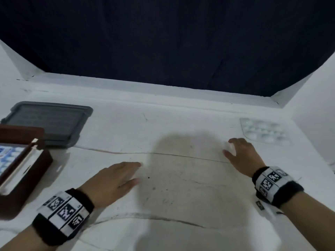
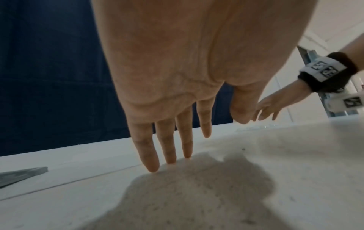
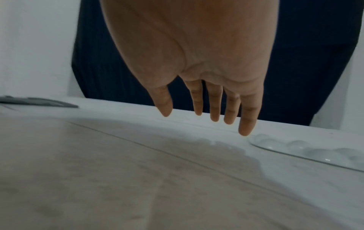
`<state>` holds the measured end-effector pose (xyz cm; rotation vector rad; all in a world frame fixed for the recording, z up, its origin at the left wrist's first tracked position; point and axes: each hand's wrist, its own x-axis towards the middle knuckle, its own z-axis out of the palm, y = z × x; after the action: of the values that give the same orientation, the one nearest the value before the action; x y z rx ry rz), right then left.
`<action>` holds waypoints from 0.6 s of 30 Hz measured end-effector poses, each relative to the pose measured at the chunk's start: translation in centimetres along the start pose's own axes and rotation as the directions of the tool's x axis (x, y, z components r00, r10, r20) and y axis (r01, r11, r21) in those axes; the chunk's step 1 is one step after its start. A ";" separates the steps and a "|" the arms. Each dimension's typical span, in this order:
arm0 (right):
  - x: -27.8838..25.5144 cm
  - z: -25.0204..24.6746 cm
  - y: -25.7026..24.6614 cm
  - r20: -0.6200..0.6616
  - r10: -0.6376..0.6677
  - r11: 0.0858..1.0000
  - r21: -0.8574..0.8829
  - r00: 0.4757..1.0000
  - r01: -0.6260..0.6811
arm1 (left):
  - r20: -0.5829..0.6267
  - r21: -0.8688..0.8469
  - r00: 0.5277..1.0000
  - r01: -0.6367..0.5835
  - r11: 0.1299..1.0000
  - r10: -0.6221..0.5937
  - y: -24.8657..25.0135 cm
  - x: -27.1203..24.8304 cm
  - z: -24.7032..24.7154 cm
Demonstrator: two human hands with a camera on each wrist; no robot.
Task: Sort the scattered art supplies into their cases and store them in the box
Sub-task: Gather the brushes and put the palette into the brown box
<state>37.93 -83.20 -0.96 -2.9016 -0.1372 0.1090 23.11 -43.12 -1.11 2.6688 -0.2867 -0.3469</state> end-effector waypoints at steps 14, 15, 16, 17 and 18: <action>9.2 0.6 4.7 0.215 0.130 0.985 -0.140 0.968 -0.101 | -0.116 -0.131 0.980 0.148 0.980 -0.164 1.8 1.2 0.7; 8.6 0.6 4.0 0.212 0.093 0.991 -0.109 0.973 -0.071 | -0.131 -0.191 0.976 0.148 0.970 -0.174 1.8 1.2 0.8; 7.7 0.4 3.0 0.207 0.040 0.997 -0.075 0.978 -0.025 | -0.156 -0.262 0.967 0.154 0.953 -0.199 2.1 1.2 0.9; 6.4 0.2 1.8 0.206 -0.030 0.999 -0.030 0.978 0.037 | -0.181 -0.286 0.958 0.164 0.944 -0.221 2.0 1.3 0.9; 5.1 0.0 0.7 0.207 -0.107 0.994 0.019 0.973 0.105 | -0.200 -0.284 0.955 0.159 0.945 -0.221 2.4 1.3 0.8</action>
<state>43.04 -83.37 -1.44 -2.8614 -0.3263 0.3932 23.78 -45.88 -1.00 2.4432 0.0873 -0.1208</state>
